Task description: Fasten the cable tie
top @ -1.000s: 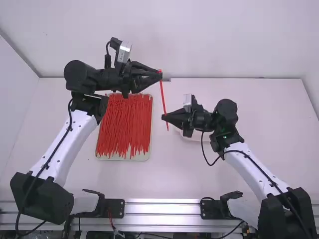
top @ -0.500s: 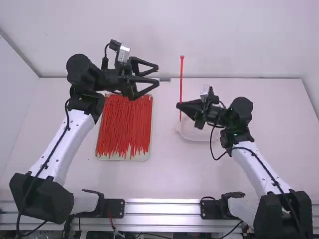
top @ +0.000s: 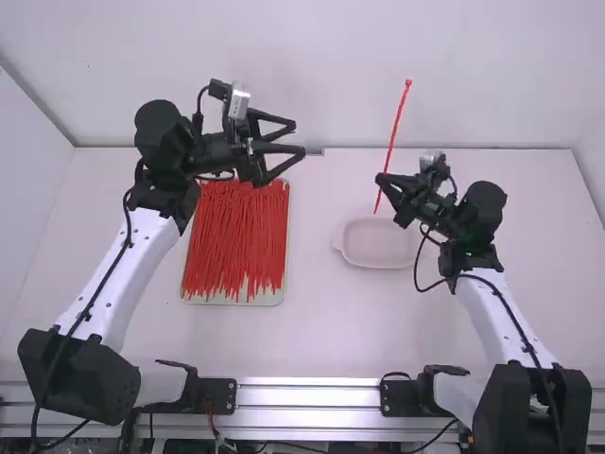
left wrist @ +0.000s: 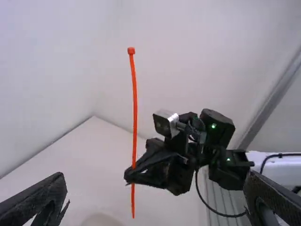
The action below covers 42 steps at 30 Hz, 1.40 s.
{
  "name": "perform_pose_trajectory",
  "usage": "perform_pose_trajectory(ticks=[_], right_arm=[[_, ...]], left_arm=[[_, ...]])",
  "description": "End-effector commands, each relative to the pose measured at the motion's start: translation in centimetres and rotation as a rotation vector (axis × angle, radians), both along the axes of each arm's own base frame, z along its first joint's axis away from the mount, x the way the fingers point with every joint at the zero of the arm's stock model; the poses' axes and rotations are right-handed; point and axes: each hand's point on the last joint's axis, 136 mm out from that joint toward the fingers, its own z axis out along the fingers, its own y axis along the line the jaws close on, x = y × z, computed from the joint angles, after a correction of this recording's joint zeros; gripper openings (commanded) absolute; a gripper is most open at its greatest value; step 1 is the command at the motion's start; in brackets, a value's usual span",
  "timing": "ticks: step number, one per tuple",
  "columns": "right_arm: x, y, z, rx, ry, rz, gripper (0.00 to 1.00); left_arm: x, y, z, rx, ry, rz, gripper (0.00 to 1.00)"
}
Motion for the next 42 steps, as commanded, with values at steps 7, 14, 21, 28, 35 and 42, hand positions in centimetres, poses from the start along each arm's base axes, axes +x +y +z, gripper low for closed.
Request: perform_pose_trajectory(ticks=[7,14,21,28,35,42], right_arm=[[4.0,-5.0,-2.1,-0.092,0.085,-0.394,0.00],[5.1,-8.9,-5.0,-0.203,0.181,-0.762,0.00],[4.0,-9.1,-5.3,-0.330,0.231,-0.976,0.00],[2.5,-6.0,-0.3,-0.466,0.160,-1.072,0.00],[-0.3,-2.5,4.7,-0.562,0.024,-1.144,0.00],[-2.7,0.0,5.8,-0.640,-0.056,-1.219,0.00]], left_arm=[[2.0,1.3,1.3,0.002,-0.071,0.141,0.99],[2.4,1.5,1.1,0.005,-0.057,0.160,0.99],[2.3,1.4,1.0,0.004,-0.053,0.156,0.99],[2.4,1.4,0.9,0.005,-0.045,0.156,0.99],[2.3,1.4,1.0,-0.012,-0.007,0.152,0.99],[1.3,1.0,1.8,-0.032,-0.018,0.090,0.99]])
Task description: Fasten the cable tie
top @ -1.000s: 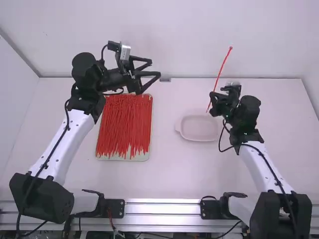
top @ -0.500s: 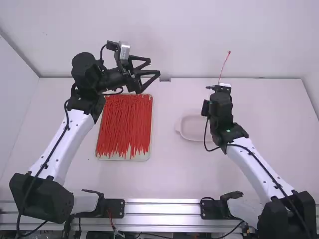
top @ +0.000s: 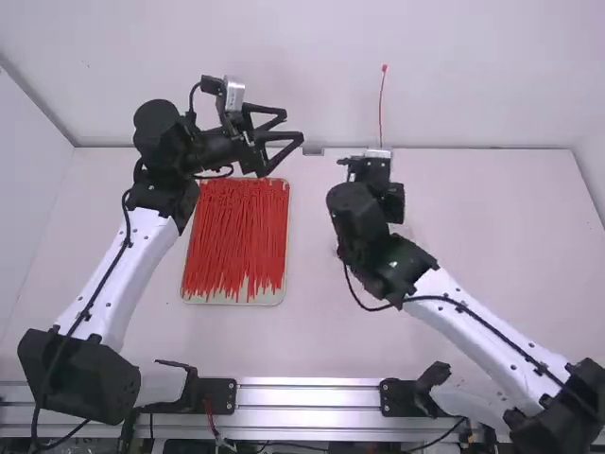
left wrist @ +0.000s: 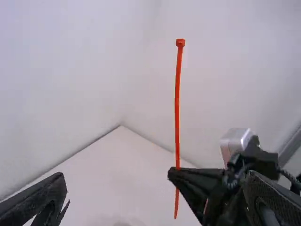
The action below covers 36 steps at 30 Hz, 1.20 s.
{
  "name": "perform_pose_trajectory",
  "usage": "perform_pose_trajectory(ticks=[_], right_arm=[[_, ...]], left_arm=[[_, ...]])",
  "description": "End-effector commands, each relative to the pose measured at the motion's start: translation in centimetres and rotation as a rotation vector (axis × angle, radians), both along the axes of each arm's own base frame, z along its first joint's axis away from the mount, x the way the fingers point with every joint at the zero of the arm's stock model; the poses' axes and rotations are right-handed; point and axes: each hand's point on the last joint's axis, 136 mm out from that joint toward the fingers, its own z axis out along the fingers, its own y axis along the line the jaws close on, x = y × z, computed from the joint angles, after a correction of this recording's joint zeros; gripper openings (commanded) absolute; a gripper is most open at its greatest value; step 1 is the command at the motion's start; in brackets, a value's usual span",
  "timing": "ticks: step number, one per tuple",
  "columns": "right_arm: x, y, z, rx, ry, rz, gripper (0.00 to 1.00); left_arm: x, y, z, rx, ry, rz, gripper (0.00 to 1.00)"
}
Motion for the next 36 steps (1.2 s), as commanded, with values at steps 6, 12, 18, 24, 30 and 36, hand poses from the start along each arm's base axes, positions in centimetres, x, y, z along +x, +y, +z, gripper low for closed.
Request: perform_pose_trajectory(ticks=[6,12,18,24,30,36], right_arm=[[-0.8,1.7,0.5,-0.152,-0.023,-0.122,0.00],[-1.1,3.7,-0.2,-0.211,-0.035,-0.159,0.00],[-1.5,5.6,-0.1,-0.235,-0.056,-0.154,0.00],[-1.8,6.8,0.3,-0.223,-0.070,-0.127,0.00],[-2.1,7.6,0.5,-0.222,-0.074,-0.104,0.00],[-2.7,8.5,0.6,-0.232,-0.073,-0.075,0.00]], left_arm=[[-1.2,-0.9,1.9,-0.027,-0.023,-0.053,0.99],[-0.5,-0.4,1.8,-0.033,-0.007,-0.009,0.99],[0.1,-0.4,1.8,-0.045,0.009,0.027,0.99],[0.2,-1.0,2.1,-0.057,0.001,0.046,0.98],[-0.1,-1.9,3.2,-0.089,-0.027,0.047,0.75],[0.0,-1.9,3.2,-0.095,-0.021,0.059,0.61]])
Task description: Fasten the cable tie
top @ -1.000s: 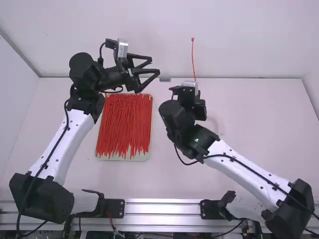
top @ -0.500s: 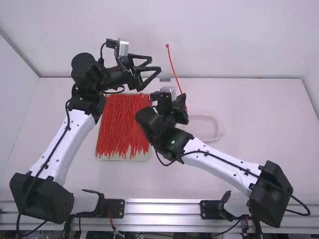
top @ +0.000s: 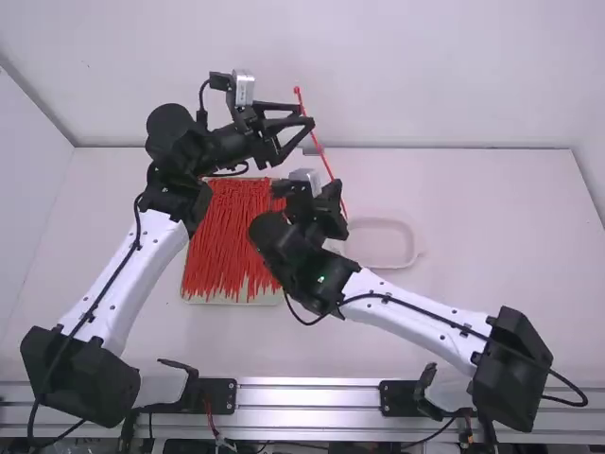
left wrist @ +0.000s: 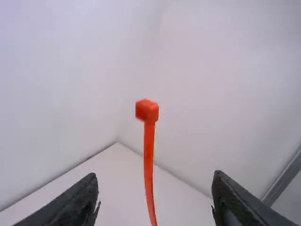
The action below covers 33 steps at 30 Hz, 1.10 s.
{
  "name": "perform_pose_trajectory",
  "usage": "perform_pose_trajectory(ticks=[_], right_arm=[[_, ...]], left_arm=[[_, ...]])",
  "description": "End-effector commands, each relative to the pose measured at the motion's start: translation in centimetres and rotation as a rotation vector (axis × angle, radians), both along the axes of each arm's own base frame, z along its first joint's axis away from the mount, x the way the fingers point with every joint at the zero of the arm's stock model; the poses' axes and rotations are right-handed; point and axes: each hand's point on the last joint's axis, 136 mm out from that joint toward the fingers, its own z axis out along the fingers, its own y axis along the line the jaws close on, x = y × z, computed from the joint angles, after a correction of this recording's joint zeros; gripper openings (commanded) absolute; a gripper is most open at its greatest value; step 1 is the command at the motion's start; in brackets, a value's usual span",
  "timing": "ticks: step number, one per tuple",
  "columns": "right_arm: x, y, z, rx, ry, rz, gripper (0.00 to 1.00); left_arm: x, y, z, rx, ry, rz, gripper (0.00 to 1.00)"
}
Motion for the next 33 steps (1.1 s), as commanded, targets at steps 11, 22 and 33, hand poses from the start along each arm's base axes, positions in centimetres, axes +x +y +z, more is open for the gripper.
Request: perform_pose_trajectory(ticks=[11,22,33], right_arm=[[-0.1,0.0,1.0,0.007,-0.013,-0.016,0.00],[0.0,0.2,0.9,0.015,-0.014,-0.009,0.00],[-0.2,1.0,0.8,0.014,-0.004,0.028,0.24]], left_arm=[[0.3,0.8,1.5,-0.042,0.025,0.022,0.35],[0.6,1.2,1.7,-0.047,0.018,0.040,0.02],[0.6,1.2,1.5,-0.040,0.016,0.044,0.02]])
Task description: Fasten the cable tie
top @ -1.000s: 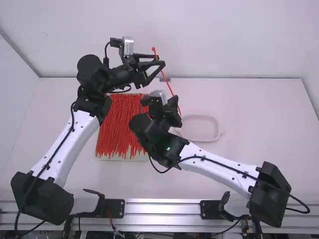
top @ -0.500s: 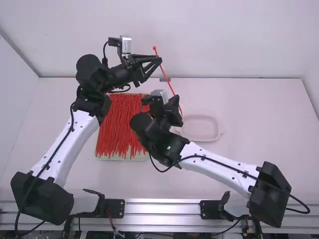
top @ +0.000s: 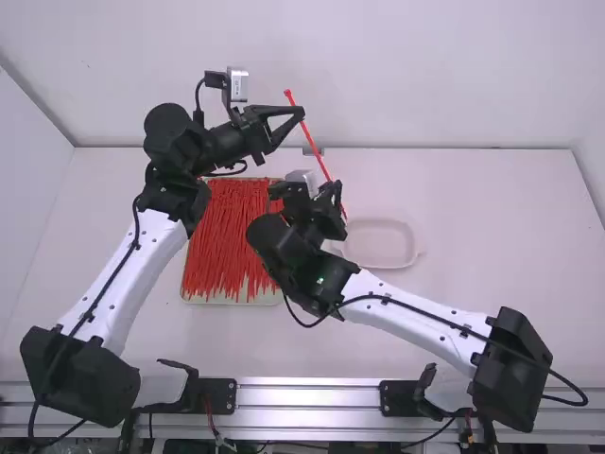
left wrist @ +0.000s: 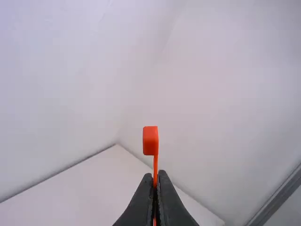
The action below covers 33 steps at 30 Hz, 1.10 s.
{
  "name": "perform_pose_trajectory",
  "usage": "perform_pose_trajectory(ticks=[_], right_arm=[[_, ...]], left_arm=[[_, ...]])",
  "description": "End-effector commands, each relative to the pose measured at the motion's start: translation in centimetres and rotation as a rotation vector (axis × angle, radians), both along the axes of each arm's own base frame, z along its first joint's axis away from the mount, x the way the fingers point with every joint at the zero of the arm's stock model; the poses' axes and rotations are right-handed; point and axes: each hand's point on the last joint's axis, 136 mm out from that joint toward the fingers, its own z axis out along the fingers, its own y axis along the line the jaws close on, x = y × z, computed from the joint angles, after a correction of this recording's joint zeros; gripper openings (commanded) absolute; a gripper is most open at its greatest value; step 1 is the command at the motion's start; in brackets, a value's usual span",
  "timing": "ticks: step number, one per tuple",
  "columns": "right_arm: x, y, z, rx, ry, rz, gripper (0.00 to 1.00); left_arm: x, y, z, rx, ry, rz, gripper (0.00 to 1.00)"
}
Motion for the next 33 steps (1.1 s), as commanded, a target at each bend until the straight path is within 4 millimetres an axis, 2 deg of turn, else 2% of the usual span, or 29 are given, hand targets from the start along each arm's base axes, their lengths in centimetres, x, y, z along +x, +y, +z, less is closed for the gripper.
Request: perform_pose_trajectory(ticks=[1,5,6,7,9,10,14,16,22,24,29,31,33], right_arm=[[-0.6,1.1,0.9,0.023,-0.014,0.022,0.32],[-1.7,2.4,0.8,0.010,-0.008,0.067,0.47],[-2.1,2.9,0.8,0.009,-0.007,0.083,0.54],[-2.2,3.0,0.7,0.006,-0.005,0.089,0.55],[-3.0,3.7,0.8,0.003,-0.008,0.108,0.64],[-3.0,3.7,0.8,0.003,-0.008,0.108,0.64],[-5.1,5.0,1.1,0.000,-0.025,0.135,0.79],[-6.0,5.8,1.2,-0.002,-0.024,0.170,1.00],[-9.4,7.5,2.5,-0.013,-0.023,0.283,0.98],[-11.0,8.0,3.5,-0.010,-0.022,0.347,0.98],[-12.2,7.9,5.8,-0.001,-0.015,0.461,0.98],[-12.2,6.9,7.8,0.028,-0.023,0.520,0.98],[-12.0,6.2,8.7,0.043,-0.030,0.539,0.99]], left_arm=[[0.0,0.5,1.4,0.003,-0.050,0.018,0.02],[0.5,1.2,1.3,0.002,-0.044,0.045,0.02],[0.8,1.6,1.2,0.000,-0.034,0.058,0.02],[0.9,1.7,1.2,-0.002,-0.030,0.063,0.02],[1.3,2.3,0.9,0.001,-0.013,0.083,0.02],[1.3,2.3,0.9,0.001,-0.013,0.083,0.02],[1.7,3.0,0.5,0.006,0.004,0.103,0.02],[1.9,3.3,0.5,0.006,0.006,0.110,0.02],[1.9,3.5,0.5,0.013,-0.001,0.111,0.02],[2.0,3.6,0.4,0.017,-0.002,0.115,0.02],[1.9,3.6,0.3,0.018,0.001,0.112,0.02],[1.6,3.4,0.4,0.021,-0.006,0.091,0.02],[1.6,3.4,0.3,0.022,-0.004,0.089,0.02]])
